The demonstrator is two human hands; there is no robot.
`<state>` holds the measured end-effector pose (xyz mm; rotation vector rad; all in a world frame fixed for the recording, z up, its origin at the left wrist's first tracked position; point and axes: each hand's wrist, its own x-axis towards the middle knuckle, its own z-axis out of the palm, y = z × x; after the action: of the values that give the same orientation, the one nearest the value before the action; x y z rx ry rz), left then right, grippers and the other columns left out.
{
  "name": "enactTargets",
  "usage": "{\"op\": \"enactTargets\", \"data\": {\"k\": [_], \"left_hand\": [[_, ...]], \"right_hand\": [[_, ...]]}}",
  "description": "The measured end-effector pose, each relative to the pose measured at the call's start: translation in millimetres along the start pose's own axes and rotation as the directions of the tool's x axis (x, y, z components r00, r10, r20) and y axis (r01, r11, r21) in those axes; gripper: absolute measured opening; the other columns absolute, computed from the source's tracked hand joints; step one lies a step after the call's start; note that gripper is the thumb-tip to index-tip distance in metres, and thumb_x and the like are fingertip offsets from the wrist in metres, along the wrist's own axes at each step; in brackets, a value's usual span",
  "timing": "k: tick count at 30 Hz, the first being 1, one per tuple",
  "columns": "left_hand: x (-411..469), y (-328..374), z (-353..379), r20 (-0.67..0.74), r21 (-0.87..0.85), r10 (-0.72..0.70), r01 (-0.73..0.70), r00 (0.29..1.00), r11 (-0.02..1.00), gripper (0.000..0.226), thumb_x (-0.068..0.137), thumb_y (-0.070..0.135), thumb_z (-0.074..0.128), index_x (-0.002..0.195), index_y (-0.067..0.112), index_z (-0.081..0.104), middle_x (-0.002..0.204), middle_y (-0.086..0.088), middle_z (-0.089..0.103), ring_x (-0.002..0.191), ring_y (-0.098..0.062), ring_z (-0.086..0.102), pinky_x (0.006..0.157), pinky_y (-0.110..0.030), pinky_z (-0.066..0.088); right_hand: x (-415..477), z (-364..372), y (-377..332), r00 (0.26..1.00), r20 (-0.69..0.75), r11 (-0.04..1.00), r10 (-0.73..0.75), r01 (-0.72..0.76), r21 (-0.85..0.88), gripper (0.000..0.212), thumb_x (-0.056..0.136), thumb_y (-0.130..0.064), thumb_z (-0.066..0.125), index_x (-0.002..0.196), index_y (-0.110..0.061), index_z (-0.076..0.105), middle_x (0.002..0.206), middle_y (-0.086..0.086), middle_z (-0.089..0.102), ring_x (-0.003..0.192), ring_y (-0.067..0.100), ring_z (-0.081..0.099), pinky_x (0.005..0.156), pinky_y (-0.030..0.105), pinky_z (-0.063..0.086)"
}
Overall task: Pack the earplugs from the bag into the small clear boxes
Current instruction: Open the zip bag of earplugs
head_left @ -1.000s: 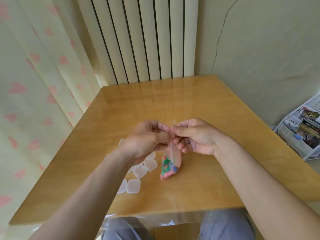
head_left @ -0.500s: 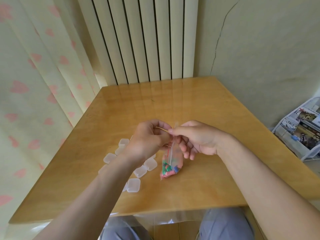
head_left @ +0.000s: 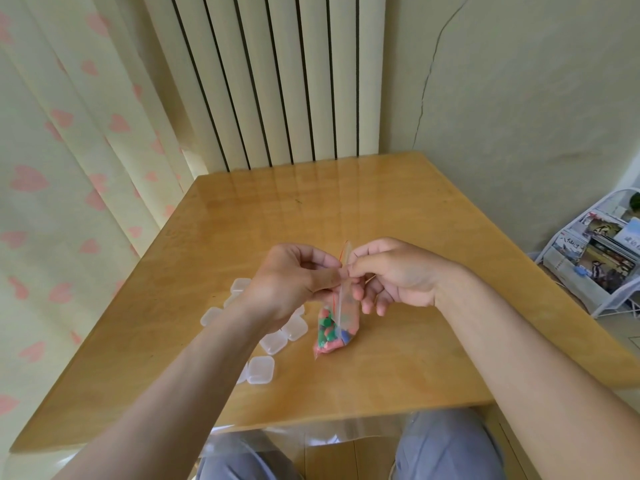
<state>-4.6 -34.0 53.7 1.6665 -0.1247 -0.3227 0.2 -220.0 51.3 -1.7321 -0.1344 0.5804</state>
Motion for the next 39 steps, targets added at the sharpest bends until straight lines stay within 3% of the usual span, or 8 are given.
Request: {"op": "enactTargets", "data": {"k": [9,12,19,25,28,32,35,39], "left_hand": [[7,7,-20,-0.206,0.152,0.031,0.0,0.978,0.988,0.012,0.079,-0.013,0.071,0.078,-0.001,0.068,0.065,-0.011,0.063,0.053,-0.017,0.059,0.049,-0.024,0.052],[7,10,-21,-0.195,0.252,0.063,-0.012,0.979,0.968,0.013,0.079,-0.015,0.067,0.077,-0.001,0.067,0.062,-0.012,0.061,0.048,-0.015,0.058,0.048,-0.024,0.051],[8,7,-19,-0.189,0.282,0.106,-0.05,0.976,0.958,0.011,0.083,-0.009,0.064,0.08,0.002,0.066,0.06,-0.005,0.06,0.051,-0.015,0.059,0.049,-0.026,0.051],[6,9,-9,-0.154,0.316,0.205,-0.149,0.967,0.937,0.009,0.087,-0.006,0.062,0.089,0.001,0.066,0.078,-0.01,0.06,0.059,-0.022,0.068,0.059,-0.032,0.06],[9,18,-3,-0.143,0.404,0.288,-0.21,0.947,0.89,0.011,0.088,-0.003,0.062,0.091,0.006,0.067,0.079,-0.012,0.063,0.061,-0.027,0.07,0.06,-0.031,0.059],[22,37,0,-0.119,0.553,0.454,-0.321,0.883,0.769,0.013,0.088,0.003,0.062,0.093,0.012,0.07,0.079,-0.011,0.069,0.068,-0.026,0.069,0.069,-0.037,0.059],[34,50,1,-0.08,0.63,0.549,-0.385,0.832,0.675,0.015,0.086,0.005,0.062,0.095,0.012,0.073,0.074,-0.002,0.067,0.068,-0.019,0.066,0.068,-0.03,0.057],[43,48,4,-0.009,0.68,0.565,-0.41,0.825,0.608,0.012,0.089,0.011,0.066,0.098,0.012,0.073,0.076,0.004,0.068,0.07,-0.014,0.068,0.07,-0.027,0.056]], "right_hand": [[-7,-19,1,0.972,-0.212,0.985,0.097,-0.125,-0.121,0.022,0.084,0.003,0.046,0.066,-0.008,0.051,0.055,0.009,0.056,0.044,0.022,0.055,0.037,0.021,0.04],[-5,-19,2,0.962,-0.246,0.963,0.122,-0.175,-0.204,0.024,0.081,0.005,0.046,0.062,-0.01,0.049,0.054,0.009,0.057,0.043,0.02,0.056,0.037,0.021,0.041],[-3,-17,-3,0.942,-0.294,0.929,0.163,-0.247,-0.277,0.013,0.08,0.0,0.05,0.072,-0.008,0.054,0.059,0.009,0.06,0.047,0.02,0.059,0.041,0.023,0.046],[-1,-10,-13,0.909,-0.413,0.926,0.056,-0.202,-0.319,0.013,0.087,-0.019,0.068,0.087,-0.01,0.059,0.084,0.01,0.066,0.062,0.022,0.064,0.054,0.034,0.058],[5,-2,-19,0.919,-0.389,0.931,0.061,-0.193,-0.309,0.02,0.086,-0.022,0.074,0.093,-0.014,0.057,0.091,0.01,0.068,0.064,0.022,0.066,0.055,0.034,0.06],[19,1,-17,0.913,-0.407,0.941,0.034,-0.166,-0.294,0.012,0.087,-0.001,0.063,0.086,-0.012,0.058,0.084,0.013,0.067,0.061,0.023,0.069,0.061,0.04,0.063],[31,-3,-14,0.903,-0.43,0.972,0.014,-0.114,-0.208,0.014,0.088,0.003,0.057,0.099,-0.003,0.065,0.089,0.013,0.069,0.056,0.021,0.071,0.061,0.041,0.064],[44,-10,-3,0.927,-0.371,0.994,0.05,-0.081,-0.067,0.023,0.09,0.009,0.05,0.1,-0.004,0.065,0.084,0.012,0.069,0.054,0.021,0.069,0.066,0.042,0.063]]}}
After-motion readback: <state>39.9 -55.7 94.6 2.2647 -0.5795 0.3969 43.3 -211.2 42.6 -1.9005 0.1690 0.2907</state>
